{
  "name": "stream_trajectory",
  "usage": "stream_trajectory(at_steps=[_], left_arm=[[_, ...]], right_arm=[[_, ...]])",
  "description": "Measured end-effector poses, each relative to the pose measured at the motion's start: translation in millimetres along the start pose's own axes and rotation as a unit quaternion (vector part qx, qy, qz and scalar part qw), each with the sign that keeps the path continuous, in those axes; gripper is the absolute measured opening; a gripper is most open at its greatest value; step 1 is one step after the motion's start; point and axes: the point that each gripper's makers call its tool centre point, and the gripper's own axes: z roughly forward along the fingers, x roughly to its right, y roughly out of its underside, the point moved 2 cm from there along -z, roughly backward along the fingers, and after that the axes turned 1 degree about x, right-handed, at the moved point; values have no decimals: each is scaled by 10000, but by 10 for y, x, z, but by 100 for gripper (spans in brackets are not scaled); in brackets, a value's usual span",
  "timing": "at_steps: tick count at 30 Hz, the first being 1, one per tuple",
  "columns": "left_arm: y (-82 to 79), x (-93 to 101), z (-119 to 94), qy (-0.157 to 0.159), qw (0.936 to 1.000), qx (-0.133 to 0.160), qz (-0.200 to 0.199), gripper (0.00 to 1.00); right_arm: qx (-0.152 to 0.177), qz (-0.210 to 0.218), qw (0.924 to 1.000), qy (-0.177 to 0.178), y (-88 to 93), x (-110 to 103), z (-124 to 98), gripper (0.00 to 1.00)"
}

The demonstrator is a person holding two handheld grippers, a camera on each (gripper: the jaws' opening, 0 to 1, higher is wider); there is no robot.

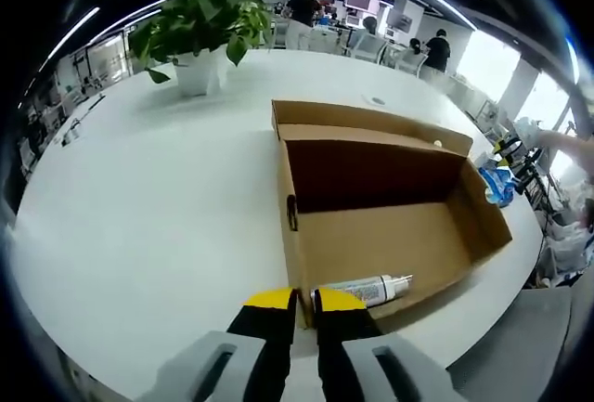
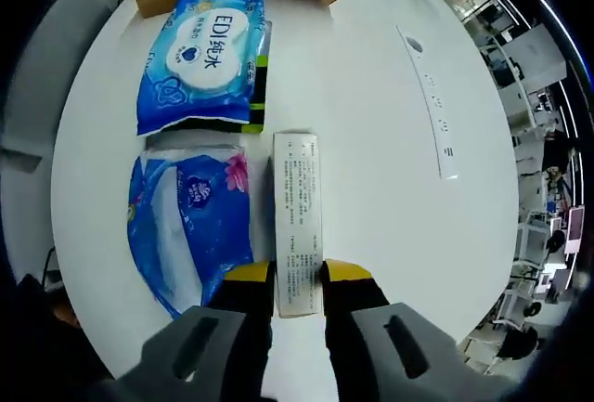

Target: Operate the shoe box by opening the lid, removing the specified soft item, and placing it in the target area until the item is outside and the box remains undamaged.

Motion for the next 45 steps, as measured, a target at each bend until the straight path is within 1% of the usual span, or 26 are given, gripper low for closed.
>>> stream_trajectory(at_steps=[3, 8, 11, 13, 15, 17, 18, 21, 24, 28, 30, 32, 33, 34, 36, 37, 38, 39, 40, 42, 43, 45], left_arm=[[-2, 3, 0, 5, 10000, -14, 50, 8], [-11, 3, 4, 8, 9999, -49, 166, 8], [-26, 6, 6, -16, 9997, -63, 242, 9], [-35, -5, 6, -65, 9992, -77, 378, 11], [-44, -11, 2, -74, 9989, -71, 454, 14], [-62, 4, -4, -30, 9988, -49, 483, 21], [-66, 7, -6, -25, 9987, -47, 499, 22], [-104, 16, -14, -26, 9976, -21, 692, 23], [-161, 26, -22, -17, 9969, 69, 782, 29], [-261, 57, -56, -8, 9945, 171, 1033, 31], [-320, 97, -75, 56, 9929, 228, 1163, 32], [-361, 148, -78, 170, 9908, 228, 1322, 32], [-374, 163, -77, 196, 9895, 218, 1413, 32], [-383, 191, -72, 257, 9866, 163, 1604, 33], [-391, 225, -59, 324, 9820, 88, 1860, 34], [-386, 246, -50, 370, 9800, 27, 1955, 34], [-374, 265, -32, 422, 9771, -90, 2085, 35], [-365, 271, -20, 430, 9755, -178, 2152, 35], [-363, 283, 0, 466, 9702, -273, 2361, 36], [-364, 297, 21, 508, 9619, -379, 2659, 36], [-371, 315, 41, 565, 9554, -438, 2864, 37], [-370, 376, 77, 750, 9481, -543, 3041, 38]], right_arm=[[-43, -198, 9998, 57, 4, 19, 11, 19], [-108, -206, 9996, 132, 6, 44, 17, 20], [-102, -134, 9997, 160, 11, 45, 9, 20], [-121, -125, 9996, 210, 25, 40, -8, 21], [-109, -129, 9995, 263, 37, 22, -29, 27], [-115, -112, 9992, 357, 46, 18, -57, 33], [-104, -57, 9990, 420, 47, 14, -80, 36], [-53, -16, 9983, 585, 57, 44, -100, 39], [-51, -34, 9972, 743, 51, 50, -145, 40], [46, 153, 9958, 901, 36, 33, -235, 42], [-27, 178, 9947, 1012, 51, 17, -294, 44], [-9, 226, 9937, 1100, 38, -2, -341, 44], [22, 338, 9928, 1148, 25, -30, -380, 44], [70, 437, 9920, 1179, 13, -50, -403, 44], [233, 687, 9898, 1230, -30, -115, -454, 47], [315, 814, 9886, 1226, -47, -164, -476, 48], [322, 855, 9882, 1229, -46, -193, -493, 50], [351, 967, 9867, 1256, -52, -238, -520, 53], [384, 1071, 9853, 1272, -53, -267, -537, 55], [504, 1460, 9792, 1314, -63, -337, -573, 58], [598, 1637, 9757, 1329, -78, -373, -592, 59], [766, 1853, 9700, 1372, -109, -418, -623, 60]])
